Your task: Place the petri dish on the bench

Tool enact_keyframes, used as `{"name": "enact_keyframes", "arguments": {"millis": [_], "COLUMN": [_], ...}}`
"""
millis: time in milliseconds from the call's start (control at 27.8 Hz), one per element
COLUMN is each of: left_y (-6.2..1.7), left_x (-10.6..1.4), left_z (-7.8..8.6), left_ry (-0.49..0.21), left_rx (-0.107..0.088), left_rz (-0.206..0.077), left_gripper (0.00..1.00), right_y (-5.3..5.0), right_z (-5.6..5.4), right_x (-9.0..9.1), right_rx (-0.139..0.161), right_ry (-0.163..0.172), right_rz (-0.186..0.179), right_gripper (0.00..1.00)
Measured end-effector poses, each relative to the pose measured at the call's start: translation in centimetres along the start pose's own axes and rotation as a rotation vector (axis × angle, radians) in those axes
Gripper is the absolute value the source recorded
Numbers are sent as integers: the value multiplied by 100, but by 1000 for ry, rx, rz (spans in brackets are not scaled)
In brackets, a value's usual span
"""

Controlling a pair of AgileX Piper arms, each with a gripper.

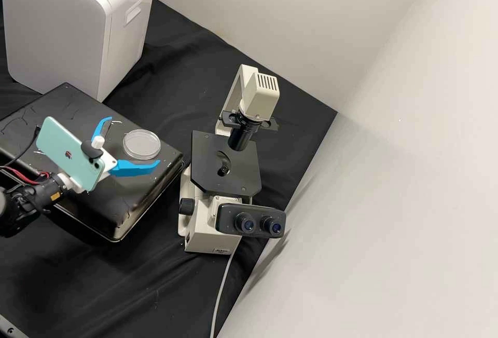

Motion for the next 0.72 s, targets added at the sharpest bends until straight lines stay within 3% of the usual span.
{"name": "enact_keyframes", "arguments": {"millis": [72,252,468,576,720], "left_y": [-1,24,83,131,187], "left_x": [-1,-18,-49,-65,-85], "left_z": [-1,5,24,3,-25], "left_ry": [3,14,6,13,19], "left_rx": [-2,18,21,-6,-99], "left_rz": [-1,11,42,70,103], "left_gripper": [100,100,100,100,100], "right_y": [19,42,34,34,34], "right_z": [-5,40,47,47,47], "right_x": [-108,-250,-269,-269,-269], "right_rx": [7,60,62,62,62], "right_ry": [11,10,9,9,9], "right_rz": [-3,-13,-20,-20,-20], "right_gripper": [100,100,100,100,100]}}
